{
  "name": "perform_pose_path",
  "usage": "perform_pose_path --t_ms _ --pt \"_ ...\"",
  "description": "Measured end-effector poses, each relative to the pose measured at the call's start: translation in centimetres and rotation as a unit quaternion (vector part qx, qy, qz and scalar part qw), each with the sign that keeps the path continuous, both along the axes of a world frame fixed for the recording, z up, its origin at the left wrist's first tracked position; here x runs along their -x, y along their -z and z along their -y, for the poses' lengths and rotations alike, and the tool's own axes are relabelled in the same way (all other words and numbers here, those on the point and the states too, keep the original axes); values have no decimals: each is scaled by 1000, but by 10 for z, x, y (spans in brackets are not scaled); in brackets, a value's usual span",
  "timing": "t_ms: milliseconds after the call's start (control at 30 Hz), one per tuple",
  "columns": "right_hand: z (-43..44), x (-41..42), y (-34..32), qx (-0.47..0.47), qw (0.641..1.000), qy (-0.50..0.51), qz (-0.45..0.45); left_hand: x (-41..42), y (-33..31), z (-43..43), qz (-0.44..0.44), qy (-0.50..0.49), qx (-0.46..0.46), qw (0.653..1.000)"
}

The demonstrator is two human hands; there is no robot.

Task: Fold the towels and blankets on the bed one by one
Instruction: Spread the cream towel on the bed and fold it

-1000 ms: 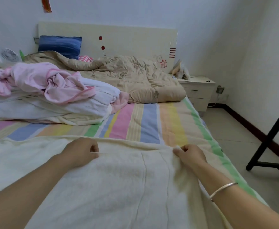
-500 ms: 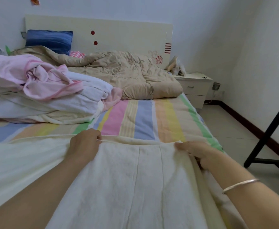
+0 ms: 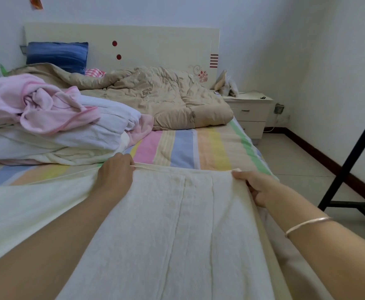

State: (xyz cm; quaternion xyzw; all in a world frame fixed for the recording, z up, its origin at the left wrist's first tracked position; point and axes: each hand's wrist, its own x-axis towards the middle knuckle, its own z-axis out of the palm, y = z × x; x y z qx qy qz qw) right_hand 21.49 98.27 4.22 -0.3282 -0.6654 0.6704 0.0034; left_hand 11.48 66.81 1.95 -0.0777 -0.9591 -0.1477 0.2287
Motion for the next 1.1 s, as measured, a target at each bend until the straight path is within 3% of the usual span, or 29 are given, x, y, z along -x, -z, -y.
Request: perform_pose_path --t_ms 133,267,467,667,733,833,900,1000,1100 --pt "-21 11 -9 45 998 22 -29 11 1 -18 -12 6 34 999" --pt "-26 26 8 11 1000 18 6 24 14 -23 -14 -12 72 997" --pt "-25 45 49 -162 986 23 35 23 56 -33 -41 -53 219 973" --pt "-15 30 48 -305 952 -10 -4 -1 36 -41 -77 -55 293 952" --pt "-9 19 43 -257 965 -8 -43 -14 34 -40 -74 -15 221 972" --pt "-6 -10 31 -169 982 -29 -79 -49 30 -34 33 22 23 999" --pt "-6 -42 27 -225 971 -18 -77 -81 30 -30 57 44 -41 997" --pt "-7 -106 21 -355 933 -1 -65 -149 26 -28 17 105 -106 989" --pt "3 -161 11 -321 944 -71 -42 -235 17 -38 16 179 -141 974"
